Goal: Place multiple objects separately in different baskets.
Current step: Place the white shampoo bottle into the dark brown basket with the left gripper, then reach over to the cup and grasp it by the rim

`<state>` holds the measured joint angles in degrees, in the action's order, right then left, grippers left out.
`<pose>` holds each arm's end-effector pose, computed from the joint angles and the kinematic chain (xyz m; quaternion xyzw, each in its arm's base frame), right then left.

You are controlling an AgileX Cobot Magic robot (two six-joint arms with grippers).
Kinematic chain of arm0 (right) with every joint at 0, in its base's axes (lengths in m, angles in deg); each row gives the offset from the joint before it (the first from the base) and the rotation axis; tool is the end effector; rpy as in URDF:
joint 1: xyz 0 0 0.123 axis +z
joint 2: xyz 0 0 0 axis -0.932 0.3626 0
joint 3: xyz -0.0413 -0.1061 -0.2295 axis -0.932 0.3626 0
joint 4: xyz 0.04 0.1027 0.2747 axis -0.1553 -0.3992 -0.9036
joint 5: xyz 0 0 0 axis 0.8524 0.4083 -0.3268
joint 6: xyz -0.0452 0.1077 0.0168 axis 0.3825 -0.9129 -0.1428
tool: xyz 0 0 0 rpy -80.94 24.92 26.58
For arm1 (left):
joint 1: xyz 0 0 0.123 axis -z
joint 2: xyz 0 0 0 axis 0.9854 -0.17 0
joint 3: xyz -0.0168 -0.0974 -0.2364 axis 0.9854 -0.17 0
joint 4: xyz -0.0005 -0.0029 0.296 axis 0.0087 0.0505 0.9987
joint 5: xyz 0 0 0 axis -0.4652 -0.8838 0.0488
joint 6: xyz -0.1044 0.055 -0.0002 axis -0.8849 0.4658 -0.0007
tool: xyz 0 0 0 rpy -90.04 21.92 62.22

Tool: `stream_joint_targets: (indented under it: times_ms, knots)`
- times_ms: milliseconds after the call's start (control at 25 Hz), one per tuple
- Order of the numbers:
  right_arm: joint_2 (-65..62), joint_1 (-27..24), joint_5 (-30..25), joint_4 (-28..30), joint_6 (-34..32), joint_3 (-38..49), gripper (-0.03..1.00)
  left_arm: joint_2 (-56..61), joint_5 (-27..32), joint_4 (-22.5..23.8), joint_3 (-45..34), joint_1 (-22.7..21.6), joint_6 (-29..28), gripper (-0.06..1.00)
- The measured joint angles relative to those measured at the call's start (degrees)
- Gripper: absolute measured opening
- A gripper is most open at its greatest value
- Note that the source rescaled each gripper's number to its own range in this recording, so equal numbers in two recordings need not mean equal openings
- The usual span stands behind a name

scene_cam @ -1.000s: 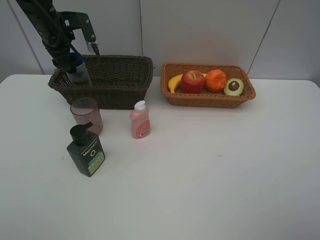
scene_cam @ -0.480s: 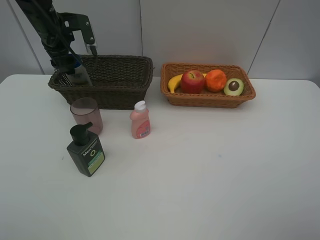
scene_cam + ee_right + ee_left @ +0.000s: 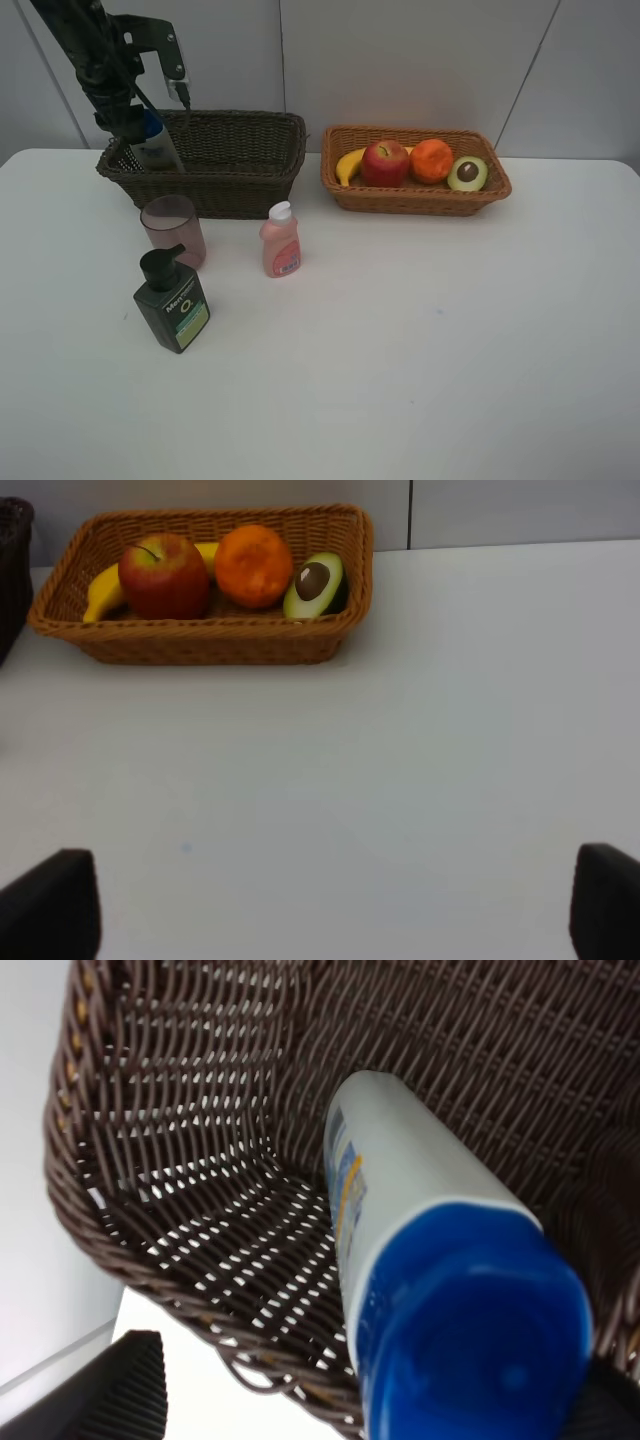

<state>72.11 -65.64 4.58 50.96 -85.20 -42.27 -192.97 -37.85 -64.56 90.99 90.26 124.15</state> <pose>0.0859 0.0025 0.2946 -0.0142 0.8427 0.0091 0.5381 0.4819 -0.0732 0.1654 0.5376 0.8156 0.1299 0.1698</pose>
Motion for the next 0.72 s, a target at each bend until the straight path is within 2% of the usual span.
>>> stream_joint_targets:
  times_ms: [320, 720]
  knots:
    - [0.00, 0.00, 0.00, 0.00, 0.00, 0.00, 1.00, 4.18, 5.10, -0.82, 0.26, 0.00, -1.82, 0.94]
    - [0.00, 0.00, 0.00, 0.00, 0.00, 0.00, 1.00, 6.77, 14.00, -5.69, 0.26, 0.00, -7.59, 0.94]
